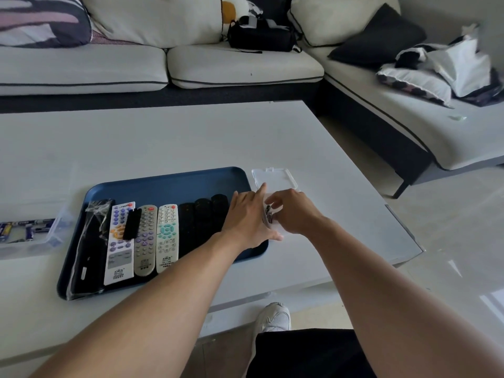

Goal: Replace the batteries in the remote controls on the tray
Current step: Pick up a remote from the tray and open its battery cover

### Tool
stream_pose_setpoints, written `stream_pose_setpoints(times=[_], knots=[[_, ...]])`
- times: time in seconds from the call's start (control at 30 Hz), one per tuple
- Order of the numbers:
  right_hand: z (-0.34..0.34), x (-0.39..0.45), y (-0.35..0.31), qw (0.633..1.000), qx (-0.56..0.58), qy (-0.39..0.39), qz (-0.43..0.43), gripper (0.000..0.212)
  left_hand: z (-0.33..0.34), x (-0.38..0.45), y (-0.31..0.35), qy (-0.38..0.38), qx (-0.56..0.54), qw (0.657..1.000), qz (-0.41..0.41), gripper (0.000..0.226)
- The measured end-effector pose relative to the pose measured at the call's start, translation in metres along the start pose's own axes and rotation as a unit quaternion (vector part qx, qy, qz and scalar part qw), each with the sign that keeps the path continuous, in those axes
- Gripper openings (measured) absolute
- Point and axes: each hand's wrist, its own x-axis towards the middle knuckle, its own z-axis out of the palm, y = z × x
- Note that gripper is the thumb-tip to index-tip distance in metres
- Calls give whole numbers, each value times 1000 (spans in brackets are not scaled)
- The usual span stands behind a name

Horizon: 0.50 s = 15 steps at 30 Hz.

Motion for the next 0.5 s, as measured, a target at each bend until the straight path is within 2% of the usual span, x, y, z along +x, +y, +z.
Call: stream_pose_setpoints(times=[0.13, 0.33, 0.4, 0.5], knots=[[-1, 0, -1, 1000, -7, 11, 4, 44, -7, -3, 1, -24, 8, 1000, 2, 137], [-4, 3, -25, 990, 34, 140, 10, 38, -33, -24, -10, -45, -21, 999, -8, 136], [-4, 2, -43, 982, 55, 183, -11, 36, -45, -35, -19, -31, -39, 999, -18, 136], [3, -5, -85, 975, 76, 202, -51, 33, -69, -58, -45, 2, -42, 998, -43, 134]])
